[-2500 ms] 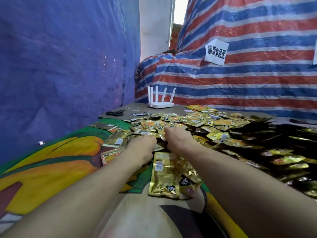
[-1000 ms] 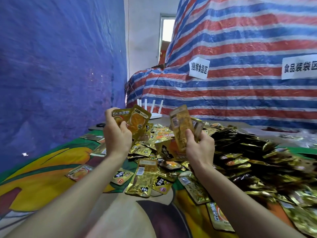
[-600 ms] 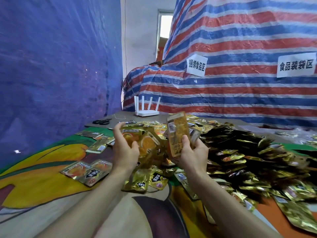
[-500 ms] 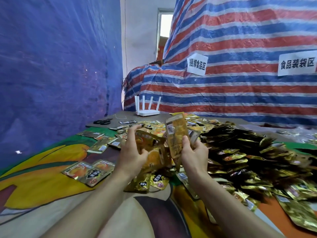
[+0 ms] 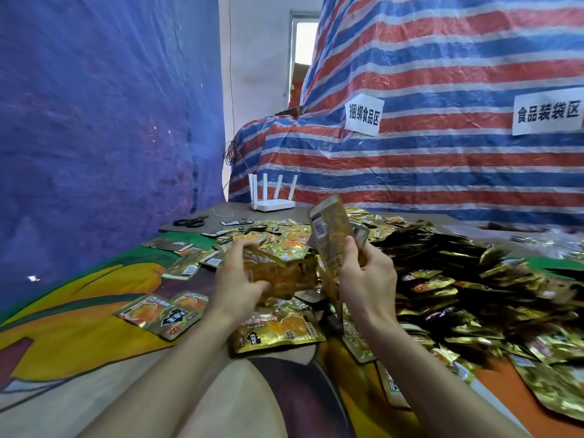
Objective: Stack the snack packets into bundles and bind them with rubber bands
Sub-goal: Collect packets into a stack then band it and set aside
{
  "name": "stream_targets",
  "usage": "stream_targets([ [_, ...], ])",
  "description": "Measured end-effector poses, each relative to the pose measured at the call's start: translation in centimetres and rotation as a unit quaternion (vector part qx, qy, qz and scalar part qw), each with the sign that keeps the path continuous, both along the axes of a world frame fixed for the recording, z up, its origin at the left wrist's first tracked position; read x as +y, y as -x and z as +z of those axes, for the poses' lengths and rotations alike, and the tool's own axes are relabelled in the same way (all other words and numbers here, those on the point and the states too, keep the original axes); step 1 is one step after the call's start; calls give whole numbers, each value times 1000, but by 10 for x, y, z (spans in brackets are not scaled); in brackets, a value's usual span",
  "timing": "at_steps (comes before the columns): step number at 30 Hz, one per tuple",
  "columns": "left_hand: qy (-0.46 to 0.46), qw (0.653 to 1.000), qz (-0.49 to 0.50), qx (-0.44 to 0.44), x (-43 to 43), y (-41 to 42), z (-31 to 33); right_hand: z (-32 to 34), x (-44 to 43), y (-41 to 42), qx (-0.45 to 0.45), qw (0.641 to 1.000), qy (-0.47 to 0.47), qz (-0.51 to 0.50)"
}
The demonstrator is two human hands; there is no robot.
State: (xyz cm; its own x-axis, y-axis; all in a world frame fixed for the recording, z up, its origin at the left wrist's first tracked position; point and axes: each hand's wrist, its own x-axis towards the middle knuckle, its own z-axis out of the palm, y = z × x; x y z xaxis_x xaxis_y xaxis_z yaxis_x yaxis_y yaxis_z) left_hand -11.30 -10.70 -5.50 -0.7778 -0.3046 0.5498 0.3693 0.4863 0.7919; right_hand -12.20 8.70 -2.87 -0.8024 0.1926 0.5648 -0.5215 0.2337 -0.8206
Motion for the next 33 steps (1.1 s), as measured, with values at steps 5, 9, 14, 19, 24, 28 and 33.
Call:
stream_targets([
  [5, -251, 968, 2, -13, -3, -1, 10, 0, -2, -1, 3, 999, 14, 28],
  [9, -364, 925, -65, -85, -3, 0, 13, -5, -9, -1, -47, 995, 53, 74],
  [14, -508, 831, -148, -171, 11, -4, 11, -11, -17, -2, -74, 989, 89, 94],
  [19, -529, 799, -223, -180, 17, -5, 10, -10, -24, 1, -132, 958, 217, 130],
  [24, -400, 857, -246, -214, 37, -10, 6, -11, -29, -3, -165, 931, 260, 199],
  [28, -322, 891, -220, -232, 37, -9, 6, -15, -31, -7, -132, 956, 191, 181],
  [33, -400, 848, -293, -185, 40, -14, 11, -20, -39, -14, -65, 988, 73, 118],
])
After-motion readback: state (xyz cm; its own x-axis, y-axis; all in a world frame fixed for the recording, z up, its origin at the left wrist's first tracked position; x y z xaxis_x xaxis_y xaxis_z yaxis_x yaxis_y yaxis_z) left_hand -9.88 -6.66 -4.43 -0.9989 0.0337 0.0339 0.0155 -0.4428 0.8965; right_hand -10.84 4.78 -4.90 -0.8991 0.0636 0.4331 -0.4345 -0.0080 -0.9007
